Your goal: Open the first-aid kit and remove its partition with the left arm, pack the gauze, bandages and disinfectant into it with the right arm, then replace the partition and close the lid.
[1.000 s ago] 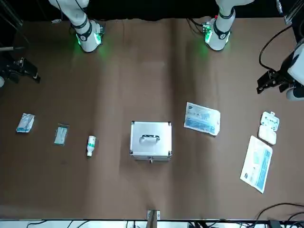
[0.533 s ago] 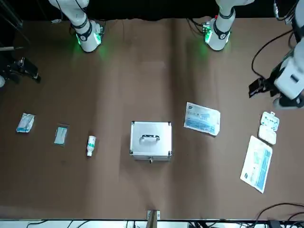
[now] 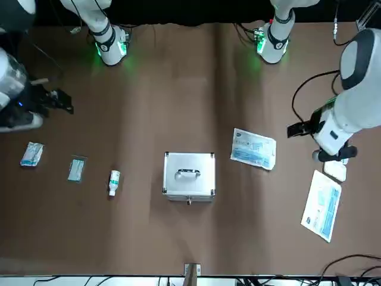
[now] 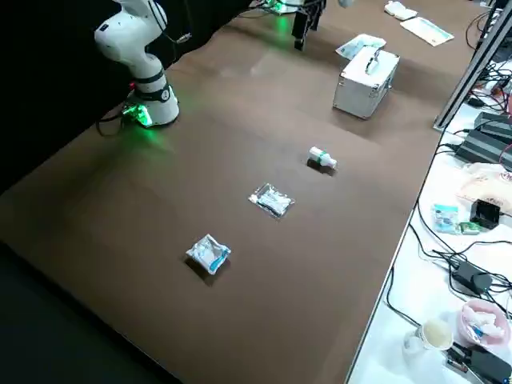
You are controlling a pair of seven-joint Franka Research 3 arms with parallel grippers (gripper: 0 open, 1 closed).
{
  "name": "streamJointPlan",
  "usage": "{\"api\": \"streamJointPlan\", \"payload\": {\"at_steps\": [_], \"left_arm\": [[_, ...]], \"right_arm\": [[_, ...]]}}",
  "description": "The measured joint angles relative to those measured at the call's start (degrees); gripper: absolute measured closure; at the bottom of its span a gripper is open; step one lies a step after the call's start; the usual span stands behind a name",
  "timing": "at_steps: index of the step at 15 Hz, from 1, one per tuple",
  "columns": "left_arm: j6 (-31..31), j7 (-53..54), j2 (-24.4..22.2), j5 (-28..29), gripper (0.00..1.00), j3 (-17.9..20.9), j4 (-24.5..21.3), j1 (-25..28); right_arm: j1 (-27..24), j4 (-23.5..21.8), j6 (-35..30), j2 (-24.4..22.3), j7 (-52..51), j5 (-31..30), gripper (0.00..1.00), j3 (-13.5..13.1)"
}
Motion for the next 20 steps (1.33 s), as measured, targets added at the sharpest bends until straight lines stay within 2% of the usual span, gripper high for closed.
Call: {"api": "streamJointPlan", "payload": {"at_steps": [6,11,14,17,20], "left_arm": [[3.74,-22.51,1.79,-0.07,0.0,-0.34,0.02,-10.46],[11.13,-47.74,5.74,-0.07,0.0,-0.47,0.53,-17.08],[15.79,-61.52,9.08,-0.07,0.0,-0.51,3.03,-19.95],[20.12,-75.86,13.01,-0.06,0.0,-0.25,6.2,-23.97],[21.8,-83.9,15.83,0.26,0.0,-0.04,9.51,-25.89]], "right_arm": [[0.6,-0.07,5.96,4.99,4.23,2.93,0.01,-0.09],[5.33,-0.31,14.64,12.09,14.34,3.31,0.01,0.02],[5.98,0.06,15.43,14.27,16.58,7.7,0.01,-0.08],[4.36,0.16,15.18,15.93,17.34,12.6,0.01,-0.79],[4.14,0.37,15.25,17.88,24.39,14.63,0.01,-0.76]]}}
